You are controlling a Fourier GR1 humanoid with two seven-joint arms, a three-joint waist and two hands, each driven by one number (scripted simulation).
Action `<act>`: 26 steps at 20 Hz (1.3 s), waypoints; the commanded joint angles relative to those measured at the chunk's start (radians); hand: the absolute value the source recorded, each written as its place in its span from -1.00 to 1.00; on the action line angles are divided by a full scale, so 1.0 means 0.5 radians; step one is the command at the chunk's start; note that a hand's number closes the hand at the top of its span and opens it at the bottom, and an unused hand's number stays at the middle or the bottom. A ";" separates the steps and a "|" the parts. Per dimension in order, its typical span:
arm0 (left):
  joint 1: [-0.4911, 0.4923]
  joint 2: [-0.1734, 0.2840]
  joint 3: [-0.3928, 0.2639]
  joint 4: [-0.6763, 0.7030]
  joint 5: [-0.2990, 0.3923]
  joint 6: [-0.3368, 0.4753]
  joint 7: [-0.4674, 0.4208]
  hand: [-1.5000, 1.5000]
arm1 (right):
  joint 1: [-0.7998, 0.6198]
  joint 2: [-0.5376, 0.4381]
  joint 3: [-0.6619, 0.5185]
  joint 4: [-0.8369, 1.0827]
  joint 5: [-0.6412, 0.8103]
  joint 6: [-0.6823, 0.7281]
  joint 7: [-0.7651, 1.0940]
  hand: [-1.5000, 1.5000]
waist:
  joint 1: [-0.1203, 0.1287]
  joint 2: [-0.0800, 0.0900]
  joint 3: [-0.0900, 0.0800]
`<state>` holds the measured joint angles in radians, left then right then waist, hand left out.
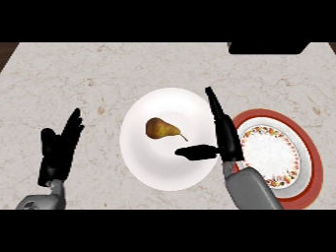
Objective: Pick the pear from the plate and place it in the plate
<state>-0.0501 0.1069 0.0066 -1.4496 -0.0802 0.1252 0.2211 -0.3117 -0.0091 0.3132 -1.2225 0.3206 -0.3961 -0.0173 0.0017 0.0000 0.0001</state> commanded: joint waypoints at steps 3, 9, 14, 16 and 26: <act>-0.016 -0.043 0.023 0.192 -0.017 -0.007 -0.152 0.00 | 0.048 -0.113 -0.176 0.008 -0.032 0.149 -0.086 -1.00 | -0.005 0.000 0.000; -0.057 -0.146 -0.056 0.104 -0.138 0.129 -0.040 0.00 | 0.195 -0.120 -0.178 -0.244 0.102 0.153 0.106 -1.00 | -0.010 -0.001 -0.001; 0.077 -0.046 -0.024 -0.220 -0.080 0.015 0.148 0.00 | 0.219 -0.166 -0.397 -0.054 -0.022 0.188 -0.253 -1.00 | 0.000 -0.001 0.000; 0.111 -0.014 0.031 -0.098 -0.045 -0.063 -0.032 0.00 | 0.107 -0.109 -0.413 -0.048 0.034 0.176 -0.154 -1.00 | 0.001 0.000 0.000; 0.034 -0.079 0.016 -0.057 -0.100 0.012 0.017 0.00 | 0.159 -0.278 -0.673 0.044 -0.034 0.225 -0.288 -1.00 | 0.000 0.000 0.000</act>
<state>-0.0332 0.0724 0.0085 -1.4836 -0.1241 0.1229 0.2350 -0.2133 -0.1158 0.0321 -1.2372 0.3200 -0.3061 -0.1303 0.0008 -0.0003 0.0001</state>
